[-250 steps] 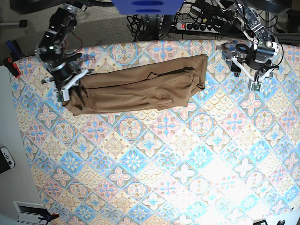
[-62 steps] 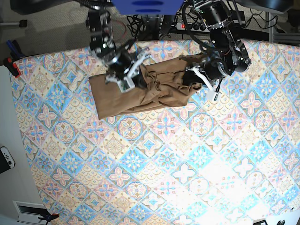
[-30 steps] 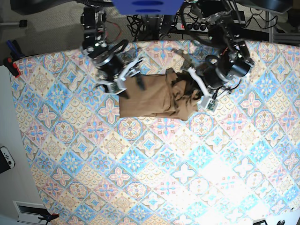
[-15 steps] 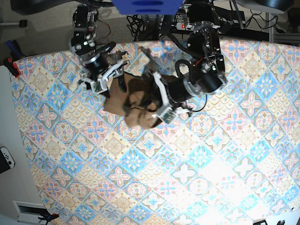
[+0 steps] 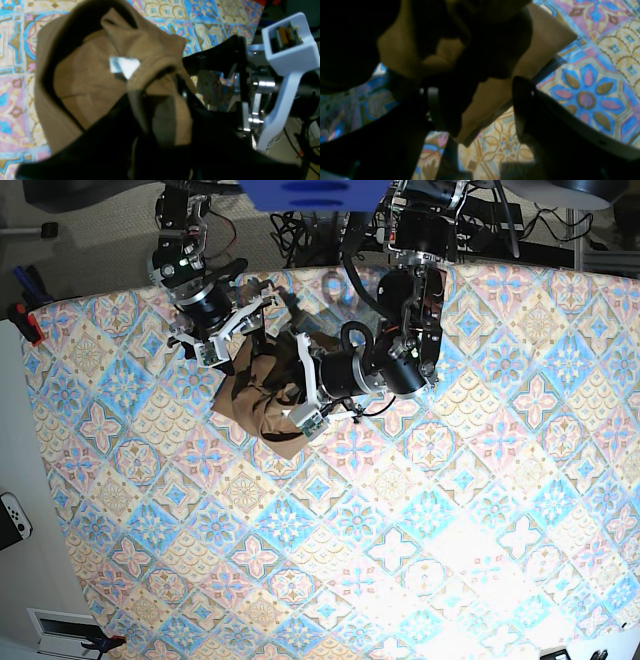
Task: Layout the t-shirt on the table in an organized manner, then fold the t-shirt properly
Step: 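Fold the end held by the left gripper over onto the right gripper's end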
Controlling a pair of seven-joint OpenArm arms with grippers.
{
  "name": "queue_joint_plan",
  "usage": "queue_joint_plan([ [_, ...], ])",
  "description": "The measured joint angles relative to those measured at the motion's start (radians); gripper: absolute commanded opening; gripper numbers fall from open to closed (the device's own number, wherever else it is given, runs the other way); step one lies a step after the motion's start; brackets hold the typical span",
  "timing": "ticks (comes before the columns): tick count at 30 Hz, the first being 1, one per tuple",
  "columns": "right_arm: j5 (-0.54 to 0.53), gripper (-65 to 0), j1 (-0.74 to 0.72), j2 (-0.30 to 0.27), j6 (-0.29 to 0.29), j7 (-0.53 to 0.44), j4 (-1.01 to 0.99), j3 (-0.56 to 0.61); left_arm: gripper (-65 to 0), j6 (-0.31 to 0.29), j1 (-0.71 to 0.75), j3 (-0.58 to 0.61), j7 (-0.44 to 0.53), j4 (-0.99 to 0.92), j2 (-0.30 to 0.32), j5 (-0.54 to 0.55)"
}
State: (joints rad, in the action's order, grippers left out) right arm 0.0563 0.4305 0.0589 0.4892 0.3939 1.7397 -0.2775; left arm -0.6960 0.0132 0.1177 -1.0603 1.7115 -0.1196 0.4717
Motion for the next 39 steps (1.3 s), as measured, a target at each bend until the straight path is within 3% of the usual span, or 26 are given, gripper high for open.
queue_joint_plan([
  [5, 0.0, -29.1, -0.004, -0.004, -0.003, -0.002, 0.0, -0.034, -65.0, 0.007, -0.058, 0.043, 0.003, -0.155, 0.001, -0.076],
  [11, 0.0, -29.1, -0.004, -0.003, -0.003, 0.001, -0.001, -0.033, -32.2, 0.001, -0.037, 0.071, -0.003, -0.163, 0.0, -0.069],
  [14, 0.001, -29.1, -0.004, -0.003, -0.004, 0.002, -0.001, -0.033, -26.3, 0.003, -0.042, 0.069, -0.003, -0.161, -0.003, -0.055],
  [21, 0.0, -29.1, -0.007, -0.003, -0.003, 0.001, -0.033, -0.035, -26.2, 0.004, -0.069, 0.064, -0.009, -0.161, 0.001, 0.254],
  [24, 0.0, -29.1, -0.004, -0.003, -0.003, 0.001, -0.049, -0.035, -26.2, 0.004, -0.1, 0.066, 0.003, -0.161, 0.0, 0.335],
  [30, 0.0, -29.1, -0.006, -0.003, -0.003, 0.001, -0.05, -0.035, -26.3, 0.003, -0.101, 0.048, -0.011, -0.161, 0.0, 0.359],
  [35, 0.0, -29.1, -0.004, -0.003, -0.003, 0.001, -0.054, -0.035, -27.2, 0.004, -0.118, -0.11, -0.003, -0.134, 0.004, 0.359],
  [39, 0.0, -29.1, -0.006, -0.003, -0.003, 0.0, -0.054, -0.035, -35.0, 0.006, -0.113, -0.158, -0.012, -0.02, 0.082, 0.359],
])
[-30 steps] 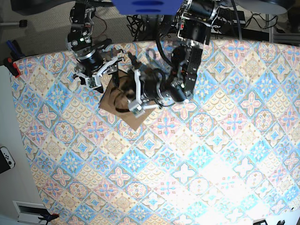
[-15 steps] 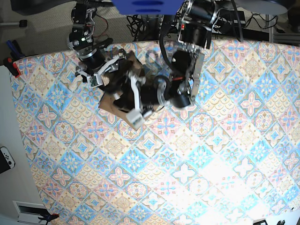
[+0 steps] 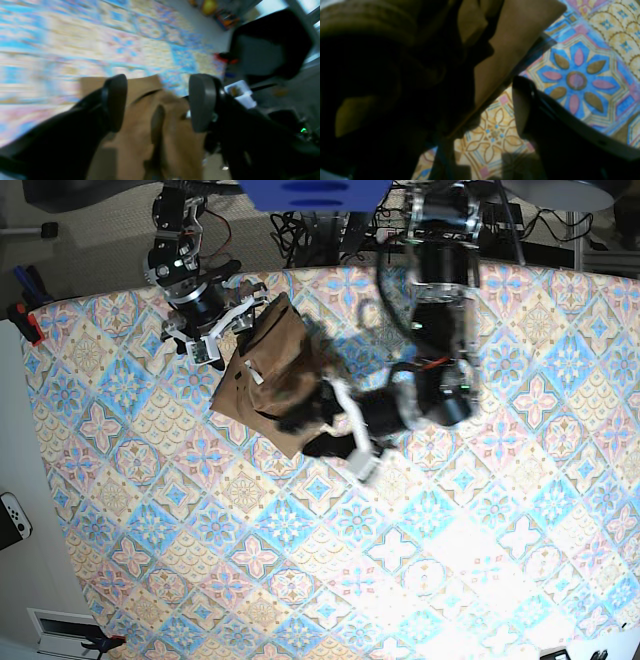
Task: Layout the t-shirt on the table in an organized manner, then fold the t-shirt properly
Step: 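Fold the end held by the left gripper over onto the right gripper's end, then press the folded bundle flat and release both grippers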
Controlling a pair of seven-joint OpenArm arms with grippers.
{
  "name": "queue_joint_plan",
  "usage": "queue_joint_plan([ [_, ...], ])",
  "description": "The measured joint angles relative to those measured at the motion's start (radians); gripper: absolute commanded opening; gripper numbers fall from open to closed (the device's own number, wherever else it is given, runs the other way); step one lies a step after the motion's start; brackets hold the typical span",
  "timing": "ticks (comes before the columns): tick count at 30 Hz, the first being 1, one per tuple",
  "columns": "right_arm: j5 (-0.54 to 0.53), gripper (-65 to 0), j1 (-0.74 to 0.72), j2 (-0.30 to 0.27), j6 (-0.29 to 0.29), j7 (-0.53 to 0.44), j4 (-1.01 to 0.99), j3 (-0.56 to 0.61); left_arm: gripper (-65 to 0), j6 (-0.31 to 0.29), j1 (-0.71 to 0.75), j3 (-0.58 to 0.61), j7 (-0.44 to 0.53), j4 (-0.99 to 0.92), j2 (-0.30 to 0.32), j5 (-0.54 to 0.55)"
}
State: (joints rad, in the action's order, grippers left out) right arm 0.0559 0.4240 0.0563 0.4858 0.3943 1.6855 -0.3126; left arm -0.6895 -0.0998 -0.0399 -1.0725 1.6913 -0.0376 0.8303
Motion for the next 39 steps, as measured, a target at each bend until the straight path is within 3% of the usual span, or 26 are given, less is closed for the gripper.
queue_joint_plan([
  [5, 0.0, -29.1, 0.0, -0.001, 0.0, 0.0, 0.0, 0.0, -46.6, -0.006, -0.005, 0.007, 0.008, -0.035, 0.021, 0.008],
  [13, 0.0, -29.1, 0.0, 0.0, 0.001, 0.001, 0.001, -0.003, -58.1, -0.003, -0.023, 0.008, 0.017, -0.252, 0.018, -0.002],
  [16, -0.002, -29.1, 0.0, 0.005, 0.008, 0.001, 0.003, -0.041, -64.6, -0.003, -0.031, 0.008, 0.097, -0.315, 0.018, -0.054],
  [23, -0.004, -29.1, 0.0, 0.006, 0.014, 0.0, 0.004, -0.203, -65.0, 0.001, -0.033, 0.126, 0.214, -0.381, 0.019, -0.159],
  [29, 0.014, -29.1, -0.041, 0.007, -0.009, 0.024, 0.077, -0.373, -65.0, -0.003, -0.032, 0.15, 0.224, -0.381, 0.021, -0.174],
  [34, -0.013, -29.1, -0.168, 0.008, 0.015, -0.026, 0.17, -0.404, -65.0, -0.003, -0.032, 0.148, 0.227, -0.381, 0.021, -0.177],
  [37, 0.005, -29.7, -0.155, 0.008, 0.011, 0.003, 0.172, -0.42, -65.0, -0.003, -0.033, 0.145, 0.225, -0.381, 0.024, -0.173],
  [39, 0.009, -34.0, -0.135, 0.011, 0.011, 0.026, 0.18, -0.425, -65.0, -0.002, -0.033, 0.14, 0.224, -0.381, 0.027, -0.172],
])
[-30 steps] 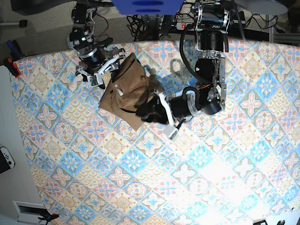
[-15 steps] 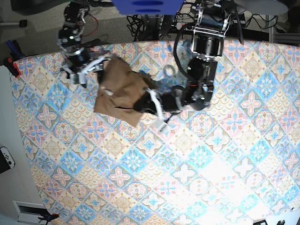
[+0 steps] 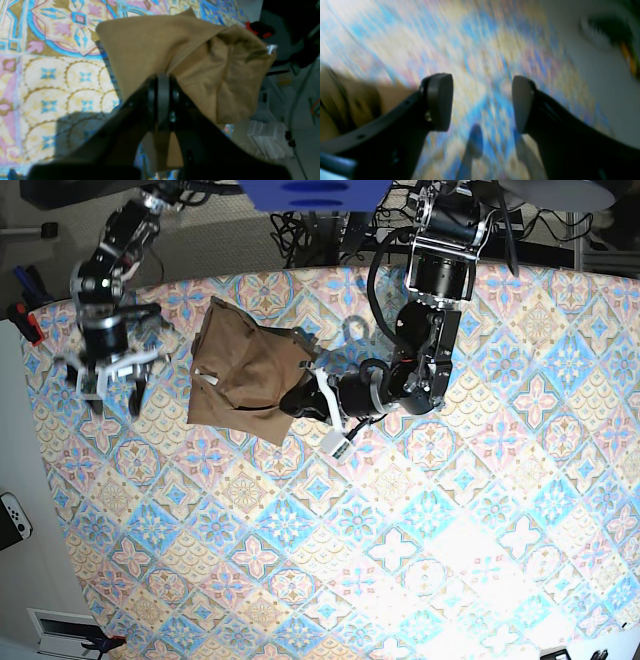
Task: Layout the t-shirt on the table in an organized manner, then fold the t-shirt properly
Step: 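Press the folded bundle flat and release both grippers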
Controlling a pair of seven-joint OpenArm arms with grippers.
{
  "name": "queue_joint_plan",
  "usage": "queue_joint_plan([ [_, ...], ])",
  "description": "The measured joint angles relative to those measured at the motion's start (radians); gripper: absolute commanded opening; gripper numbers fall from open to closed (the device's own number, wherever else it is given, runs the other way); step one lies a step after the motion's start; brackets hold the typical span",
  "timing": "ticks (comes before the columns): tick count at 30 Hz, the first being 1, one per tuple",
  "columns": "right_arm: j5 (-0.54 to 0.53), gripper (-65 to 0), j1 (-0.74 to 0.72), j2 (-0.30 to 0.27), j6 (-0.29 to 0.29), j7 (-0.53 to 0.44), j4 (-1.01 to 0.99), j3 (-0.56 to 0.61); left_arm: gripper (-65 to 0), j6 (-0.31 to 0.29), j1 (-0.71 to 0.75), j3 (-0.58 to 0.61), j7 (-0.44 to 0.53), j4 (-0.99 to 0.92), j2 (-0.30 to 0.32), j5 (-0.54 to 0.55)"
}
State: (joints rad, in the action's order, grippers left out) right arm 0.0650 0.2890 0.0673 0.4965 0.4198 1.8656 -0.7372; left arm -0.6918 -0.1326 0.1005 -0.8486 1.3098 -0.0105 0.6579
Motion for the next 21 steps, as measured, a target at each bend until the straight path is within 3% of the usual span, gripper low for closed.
queue_joint_plan([
  [2, -0.001, -43.0, -0.005, -0.001, 0.0, -0.006, 0.036, 0.008, -65.0, 0.0, 0.003, 0.0, -0.005, 0.029, 0.024, -0.001],
  [5, -0.016, -62.0, -0.028, -0.003, -0.002, -0.045, 0.061, 0.049, -65.0, 0.0, 0.006, -0.002, -0.006, 0.124, 0.065, -0.007],
  [6, -0.01, -65.0, -0.028, -0.001, 0.007, -0.035, 0.06, 0.064, -65.0, 0.001, 0.005, -0.008, -0.005, 0.162, 0.077, -0.008],
  [13, -0.008, -65.0, -0.016, -0.002, -0.011, -0.023, 0.058, 0.147, -65.0, -0.002, 0.034, -0.026, -0.002, 0.399, 0.148, -0.004],
  [21, -0.003, -65.0, 0.113, -0.003, -0.003, -0.067, 0.055, 0.407, -65.0, -0.001, 0.073, -0.031, -0.005, 0.429, 0.228, -0.004],
])
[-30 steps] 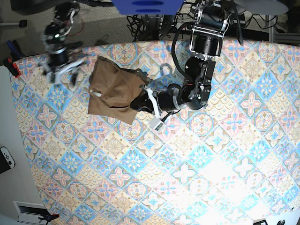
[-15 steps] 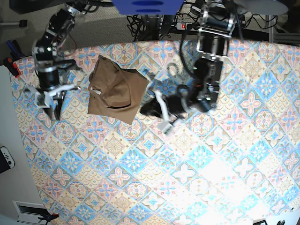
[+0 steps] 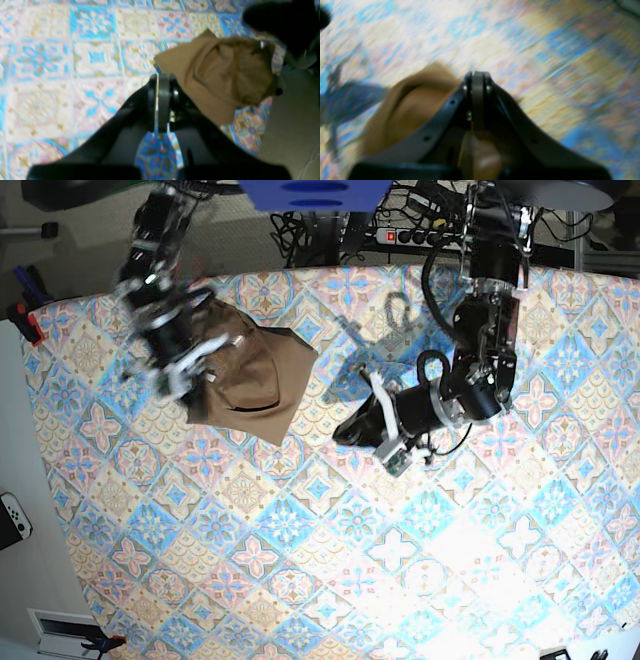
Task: Layout the t-shirt on the table in an organized manner, then fold the t-shirt properly
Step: 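Press the folded bundle flat and release both grippers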
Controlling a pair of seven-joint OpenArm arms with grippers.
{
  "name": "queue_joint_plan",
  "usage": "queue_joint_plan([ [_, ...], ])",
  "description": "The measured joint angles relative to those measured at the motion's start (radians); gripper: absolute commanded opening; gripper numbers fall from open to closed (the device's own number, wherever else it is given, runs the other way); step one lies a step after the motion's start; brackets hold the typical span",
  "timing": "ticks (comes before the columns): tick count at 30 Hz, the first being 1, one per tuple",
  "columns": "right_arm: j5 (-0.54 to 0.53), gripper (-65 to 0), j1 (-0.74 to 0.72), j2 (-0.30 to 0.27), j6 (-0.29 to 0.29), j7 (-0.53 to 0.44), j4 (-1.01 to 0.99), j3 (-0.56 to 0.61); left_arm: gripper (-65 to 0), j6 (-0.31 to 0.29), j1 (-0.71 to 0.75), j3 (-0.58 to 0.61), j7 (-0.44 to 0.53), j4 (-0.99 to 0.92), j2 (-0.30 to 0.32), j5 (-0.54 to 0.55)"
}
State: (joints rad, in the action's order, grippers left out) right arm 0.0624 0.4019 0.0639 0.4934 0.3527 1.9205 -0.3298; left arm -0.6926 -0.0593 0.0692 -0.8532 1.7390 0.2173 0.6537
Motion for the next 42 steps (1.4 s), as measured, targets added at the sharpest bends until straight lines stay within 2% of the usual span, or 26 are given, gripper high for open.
queue_joint_plan([
  [5, -0.01, -65.0, -0.026, 0.002, 0.007, -0.053, -0.006, 0.117, -65.0, -0.001, 0.034, -0.087, 0.0, 0.0, 0.0, 0.0],
  [7, -0.011, -65.0, -0.023, 0.001, 0.003, -0.068, -0.029, 0.119, -65.0, 0.0, 0.045, -0.113, 0.0, 0.0, 0.002, 0.001],
  [10, -0.002, -65.0, -0.019, -0.003, 0.003, -0.034, -0.09, 0.114, -65.0, 0.0, 0.071, -0.143, -0.005, 0.0, 0.002, 0.003],
  [13, -0.002, -65.0, -0.103, -0.005, 0.003, -0.031, -0.135, 0.112, -65.0, 0.001, 0.092, -0.151, -0.005, 0.006, 0.002, 0.001],
  [16, -0.022, -65.0, -0.191, -0.005, -0.007, -0.077, -0.178, 0.11, -65.0, -0.005, 0.13, -0.163, -0.007, 0.064, 0.002, 0.001],
  [21, -0.005, -65.0, -0.164, -0.01, -0.004, -0.044, -0.351, 0.093, -65.0, -0.003, 0.182, -0.211, -0.007, 0.115, 0.002, 0.0],
  [23, -0.018, -65.0, -0.158, -0.011, -0.003, -0.115, -0.407, 0.087, -65.0, -0.003, 0.188, -0.24, -0.008, 0.115, 0.001, -0.001],
  [28, -0.018, -65.0, -0.18, -0.011, -0.005, -0.205, -0.465, 0.087, -65.0, 0.001, 0.208, -0.295, -0.008, 0.116, 0.003, -0.004],
  [32, -0.064, -65.0, -0.184, -0.012, 0.0, -0.29, -0.583, 0.086, -65.0, -0.003, 0.216, -0.286, -0.006, 0.117, 0.046, 0.014],
  [35, -0.085, -65.0, -0.196, -0.016, 0.01, -0.339, -0.645, 0.08, -65.0, 0.001, 0.224, -0.287, -0.008, 0.119, 0.055, 0.0],
  [37, -0.101, -65.0, -0.201, -0.03, 0.035, -0.357, -0.677, 0.07, -65.0, -0.002, 0.225, -0.286, -0.007, 0.119, 0.054, 0.006],
  [40, -0.106, -65.0, -0.202, -0.031, 0.042, -0.355, -0.68, 0.054, -65.0, -0.003, 0.226, -0.284, -0.007, 0.119, 0.055, 0.011],
  [42, -0.084, -65.0, -0.195, -0.027, 0.036, -0.311, -0.632, 0.042, -65.0, -0.003, 0.226, -0.284, -0.008, 0.119, 0.059, 0.003],
])
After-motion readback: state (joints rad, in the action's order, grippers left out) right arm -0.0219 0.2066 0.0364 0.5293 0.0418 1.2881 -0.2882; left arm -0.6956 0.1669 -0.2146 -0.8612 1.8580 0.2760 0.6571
